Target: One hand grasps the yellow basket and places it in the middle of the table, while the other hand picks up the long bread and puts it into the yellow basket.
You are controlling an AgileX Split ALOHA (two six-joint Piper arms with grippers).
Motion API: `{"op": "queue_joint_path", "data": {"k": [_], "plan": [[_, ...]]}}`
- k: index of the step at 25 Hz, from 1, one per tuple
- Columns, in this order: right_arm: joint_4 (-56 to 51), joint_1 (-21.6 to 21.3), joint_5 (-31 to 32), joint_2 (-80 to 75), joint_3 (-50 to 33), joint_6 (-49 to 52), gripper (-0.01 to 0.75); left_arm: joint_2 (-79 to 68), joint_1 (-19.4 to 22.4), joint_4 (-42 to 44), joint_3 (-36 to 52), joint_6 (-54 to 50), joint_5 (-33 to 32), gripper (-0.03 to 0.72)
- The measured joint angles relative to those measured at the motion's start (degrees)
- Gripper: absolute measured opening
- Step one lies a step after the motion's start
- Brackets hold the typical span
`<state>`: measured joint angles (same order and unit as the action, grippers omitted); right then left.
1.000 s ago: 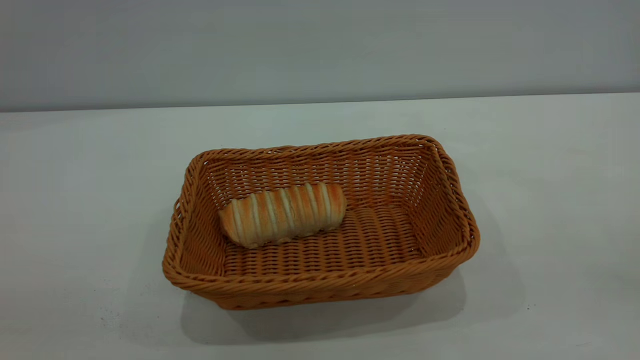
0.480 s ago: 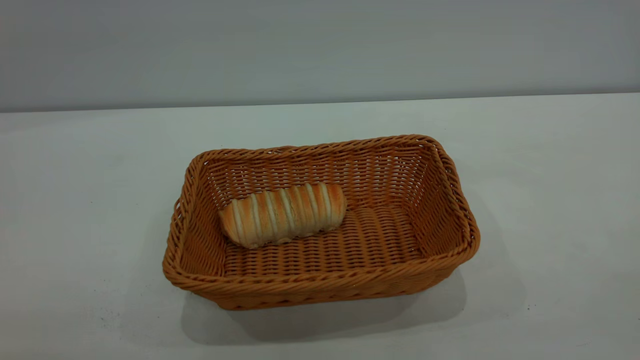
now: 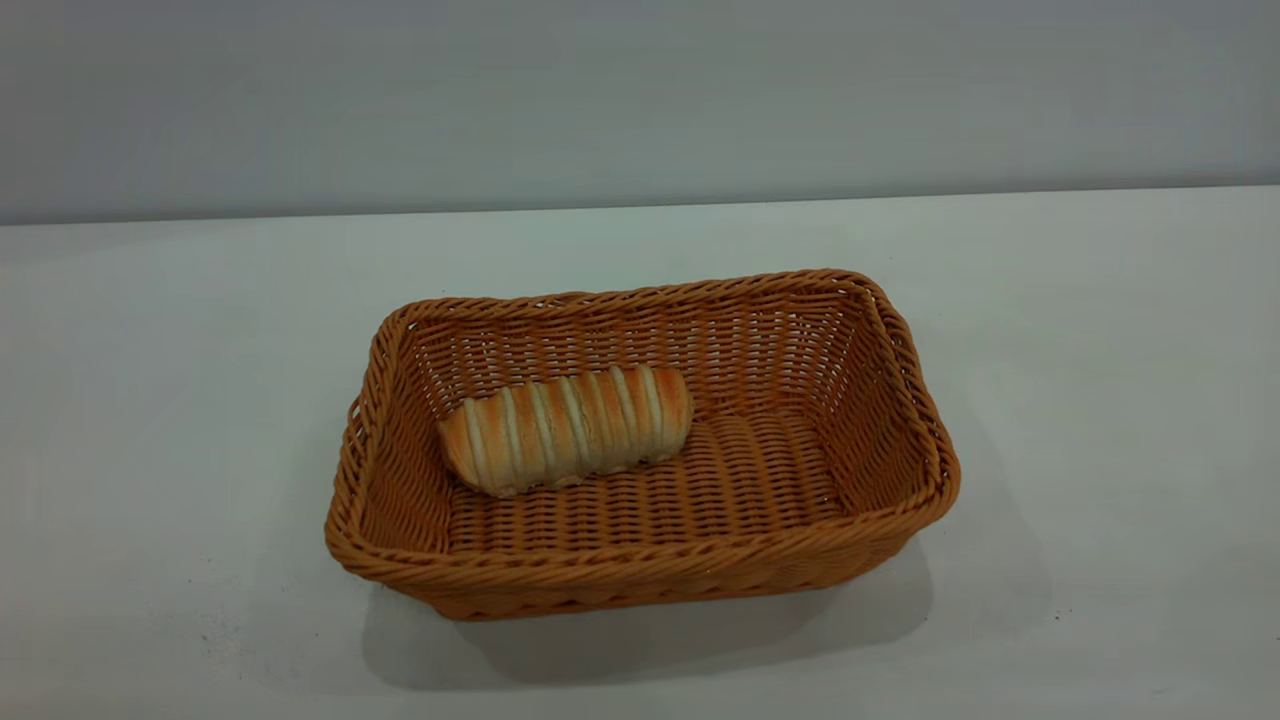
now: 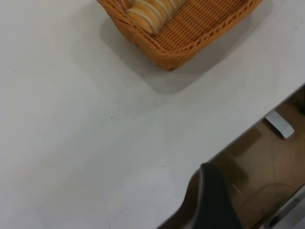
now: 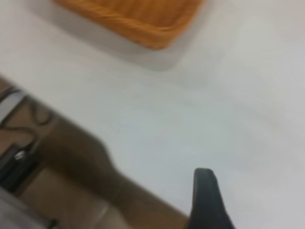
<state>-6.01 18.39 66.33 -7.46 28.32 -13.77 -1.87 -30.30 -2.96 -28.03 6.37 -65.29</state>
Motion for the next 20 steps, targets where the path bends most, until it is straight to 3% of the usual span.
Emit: {"op": "queue_joint_path", "data": {"k": [7,20], "plan": [[6.7,0.0,-1.3,0.7,-1.3,6.9,0.544,0.0,0.0,0.0,0.0,-0.1,0.0,0.526],[7.0,0.0,-1.3,0.7,-1.3,8.1,0.544,0.0,0.0,0.0,0.0,-0.1,0.0,0.526]]}}
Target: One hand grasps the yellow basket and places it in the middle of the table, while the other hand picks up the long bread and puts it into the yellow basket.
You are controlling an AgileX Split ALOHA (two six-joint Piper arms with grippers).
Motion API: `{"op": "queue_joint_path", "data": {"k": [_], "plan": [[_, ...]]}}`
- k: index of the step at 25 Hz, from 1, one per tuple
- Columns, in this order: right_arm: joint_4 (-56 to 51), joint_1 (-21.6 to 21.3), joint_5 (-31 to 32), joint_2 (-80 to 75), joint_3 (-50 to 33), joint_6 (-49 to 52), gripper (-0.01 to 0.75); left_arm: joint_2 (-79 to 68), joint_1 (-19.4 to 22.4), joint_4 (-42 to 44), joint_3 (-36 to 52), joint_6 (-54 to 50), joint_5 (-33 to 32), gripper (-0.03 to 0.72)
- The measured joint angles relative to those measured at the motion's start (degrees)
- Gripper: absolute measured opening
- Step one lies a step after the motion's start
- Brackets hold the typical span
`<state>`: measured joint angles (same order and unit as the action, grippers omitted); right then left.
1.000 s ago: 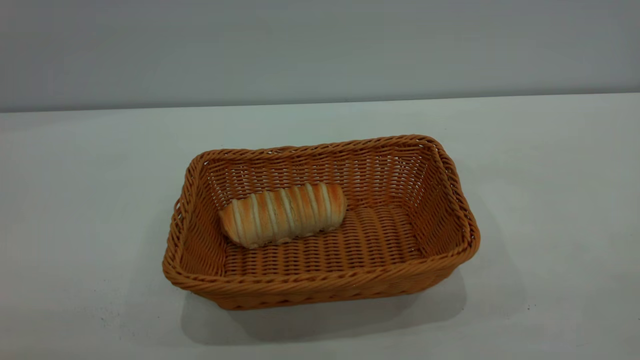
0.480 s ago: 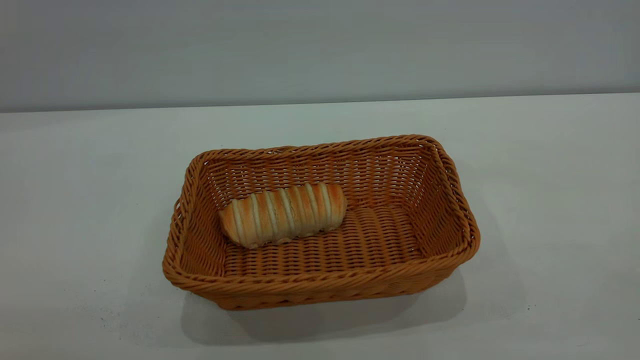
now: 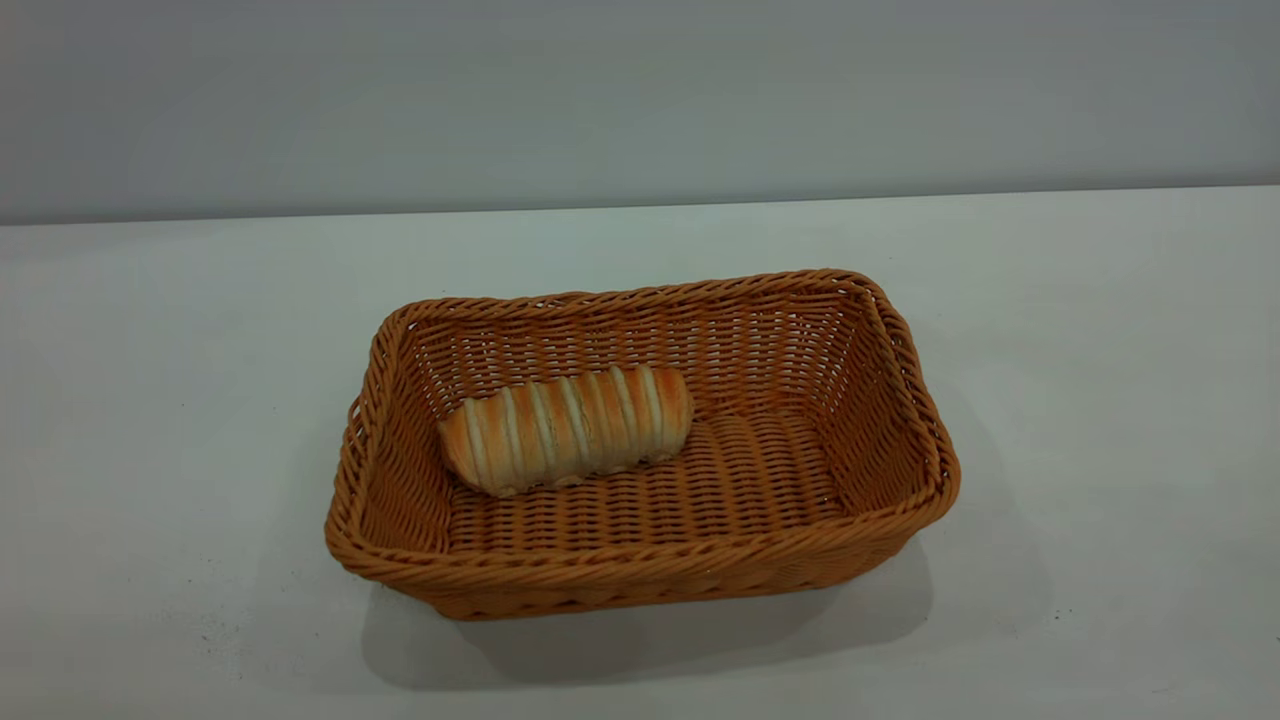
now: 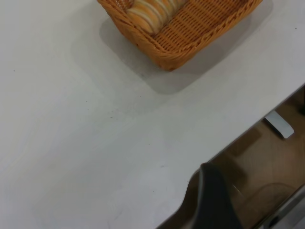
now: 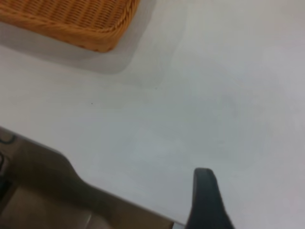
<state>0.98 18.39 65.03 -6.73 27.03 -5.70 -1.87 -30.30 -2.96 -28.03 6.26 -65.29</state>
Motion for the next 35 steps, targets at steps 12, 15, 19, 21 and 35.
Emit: {"op": "queue_joint_path", "data": {"k": [12,15,19,21,35], "plan": [[-0.2,0.0,0.0,0.2,0.0,1.9,0.544,0.0,0.0,0.0,0.0,0.0,0.0,0.526],[-0.2,0.0,0.0,0.2,0.0,1.9,0.544,0.0,0.0,0.0,0.0,0.0,0.0,0.526],[-0.2,0.0,0.0,0.2,0.0,1.9,0.544,0.0,4.5,0.0,0.0,0.0,0.0,0.526],[-0.3,-0.7,0.0,0.4,0.0,1.9,0.544,0.0,9.5,0.0,0.0,0.0,0.0,0.526],[-0.3,-16.8,0.0,7.7,0.0,1.9,0.544,3.2,24.4,-0.1,0.0,0.1,0.1,0.526]]}}
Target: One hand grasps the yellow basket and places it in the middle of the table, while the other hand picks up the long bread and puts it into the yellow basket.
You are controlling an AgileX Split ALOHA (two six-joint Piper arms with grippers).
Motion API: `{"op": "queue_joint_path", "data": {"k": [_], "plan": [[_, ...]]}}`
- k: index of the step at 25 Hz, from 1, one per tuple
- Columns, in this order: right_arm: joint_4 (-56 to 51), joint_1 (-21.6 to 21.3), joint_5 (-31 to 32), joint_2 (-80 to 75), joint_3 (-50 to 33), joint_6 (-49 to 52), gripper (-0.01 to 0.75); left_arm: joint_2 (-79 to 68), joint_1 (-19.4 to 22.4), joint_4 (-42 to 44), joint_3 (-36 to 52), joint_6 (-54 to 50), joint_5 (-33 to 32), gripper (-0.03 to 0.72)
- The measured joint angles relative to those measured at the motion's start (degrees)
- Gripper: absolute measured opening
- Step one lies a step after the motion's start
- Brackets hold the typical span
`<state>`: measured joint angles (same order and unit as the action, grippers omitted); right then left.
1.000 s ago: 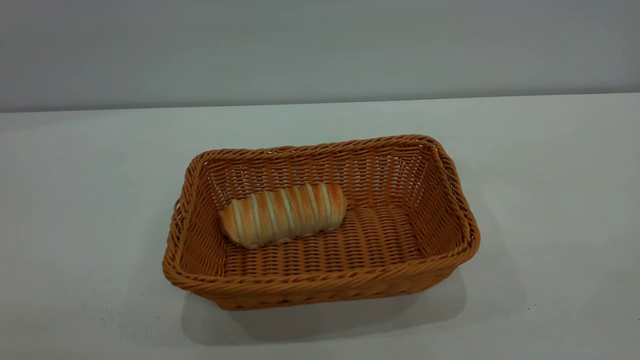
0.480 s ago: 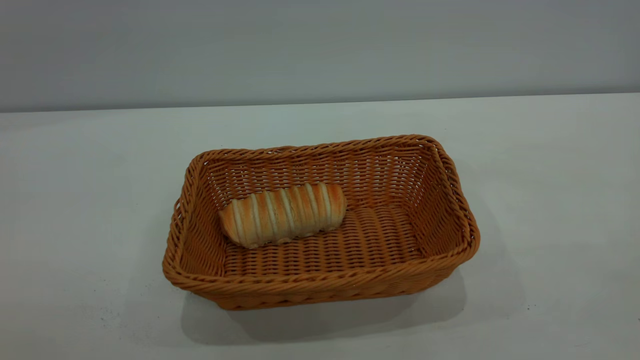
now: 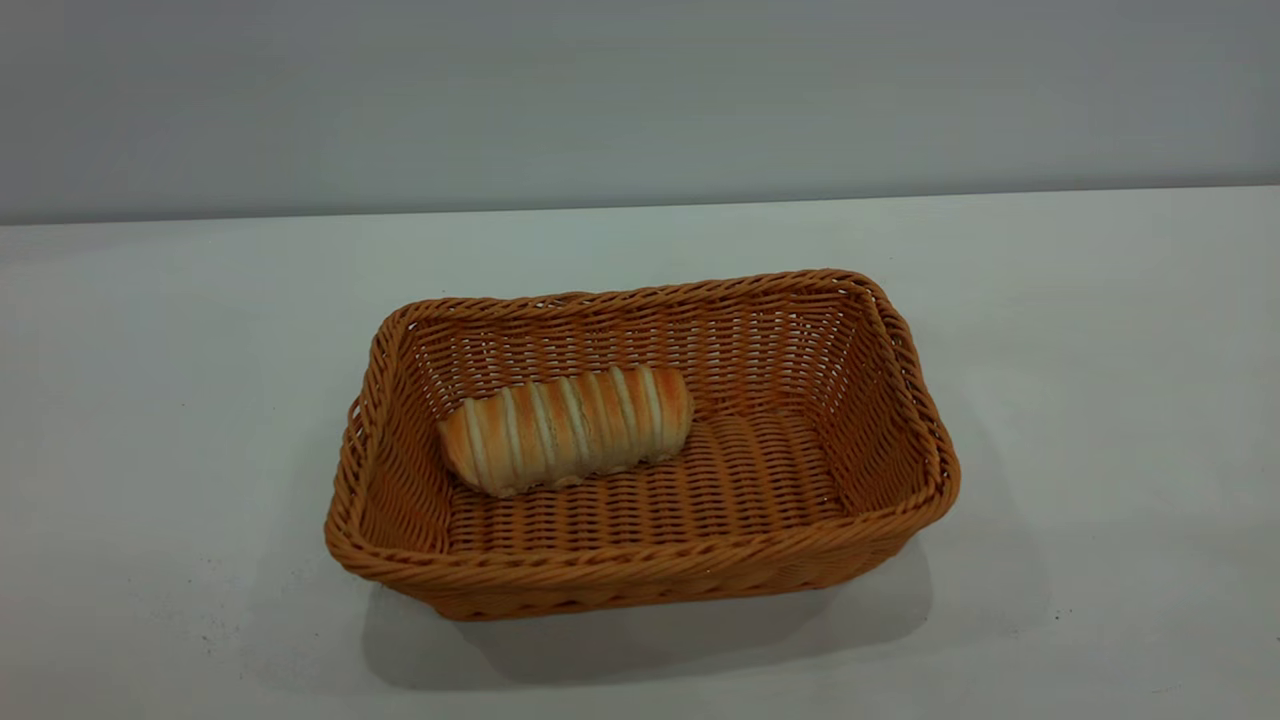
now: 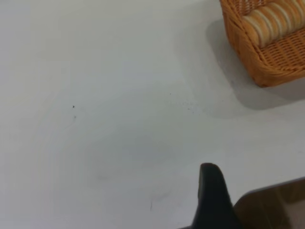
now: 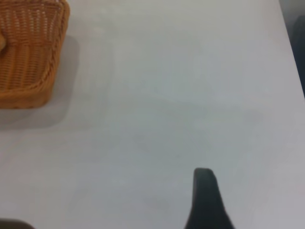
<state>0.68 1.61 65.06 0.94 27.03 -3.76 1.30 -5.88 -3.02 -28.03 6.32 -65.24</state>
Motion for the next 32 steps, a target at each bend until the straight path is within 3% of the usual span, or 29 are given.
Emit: {"op": "queue_joint_path", "data": {"k": [32], "plan": [[-0.2,0.8,0.0,0.0,0.0,0.0,0.544,0.0,-0.2,0.0,0.0,0.0,0.0,0.526]]}}
